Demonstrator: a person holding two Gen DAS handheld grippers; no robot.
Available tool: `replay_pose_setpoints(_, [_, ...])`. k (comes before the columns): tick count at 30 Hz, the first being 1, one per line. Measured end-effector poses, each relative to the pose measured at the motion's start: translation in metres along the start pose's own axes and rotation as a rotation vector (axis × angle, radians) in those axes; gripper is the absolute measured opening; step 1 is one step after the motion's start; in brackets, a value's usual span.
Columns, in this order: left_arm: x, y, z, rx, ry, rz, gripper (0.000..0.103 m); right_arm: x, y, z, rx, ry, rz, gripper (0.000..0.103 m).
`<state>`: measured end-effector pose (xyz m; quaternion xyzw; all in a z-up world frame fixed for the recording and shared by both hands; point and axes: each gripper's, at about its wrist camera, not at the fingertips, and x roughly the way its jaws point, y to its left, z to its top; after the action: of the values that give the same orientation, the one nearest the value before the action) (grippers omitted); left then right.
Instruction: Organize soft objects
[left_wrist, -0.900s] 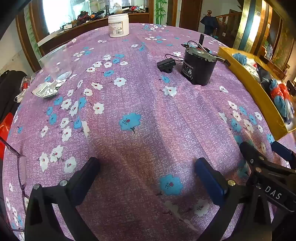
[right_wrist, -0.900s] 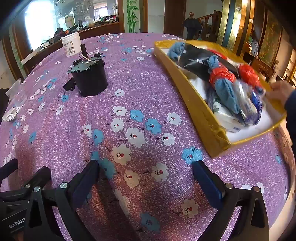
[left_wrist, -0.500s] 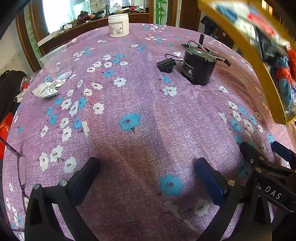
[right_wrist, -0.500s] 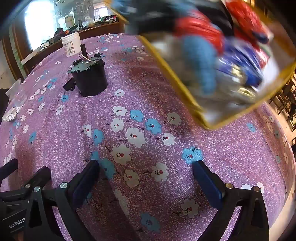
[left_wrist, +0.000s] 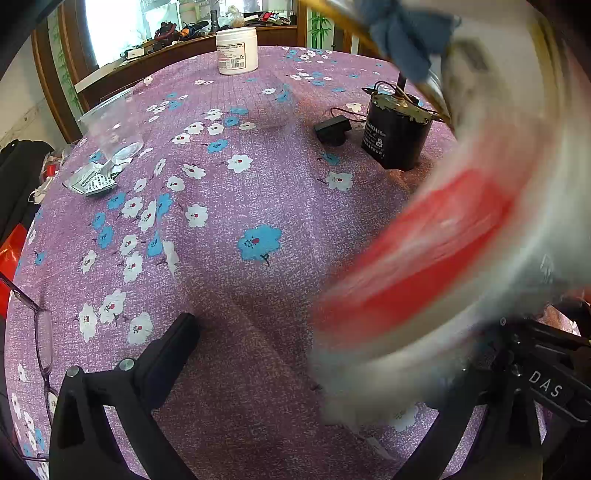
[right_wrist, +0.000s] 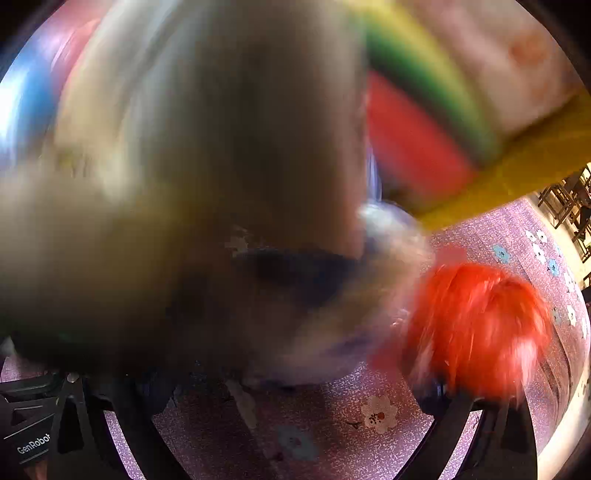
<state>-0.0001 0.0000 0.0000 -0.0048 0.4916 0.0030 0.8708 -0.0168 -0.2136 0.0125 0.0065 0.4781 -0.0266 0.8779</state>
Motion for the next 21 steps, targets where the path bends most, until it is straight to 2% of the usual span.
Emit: replay_pose_setpoints(21, [-0.0006,-0.0014,-0.0009,0.0,0.0,0.0,0.103,-0.0003,0.0003,-0.0012,0.0,0.0,0.0,0.102])
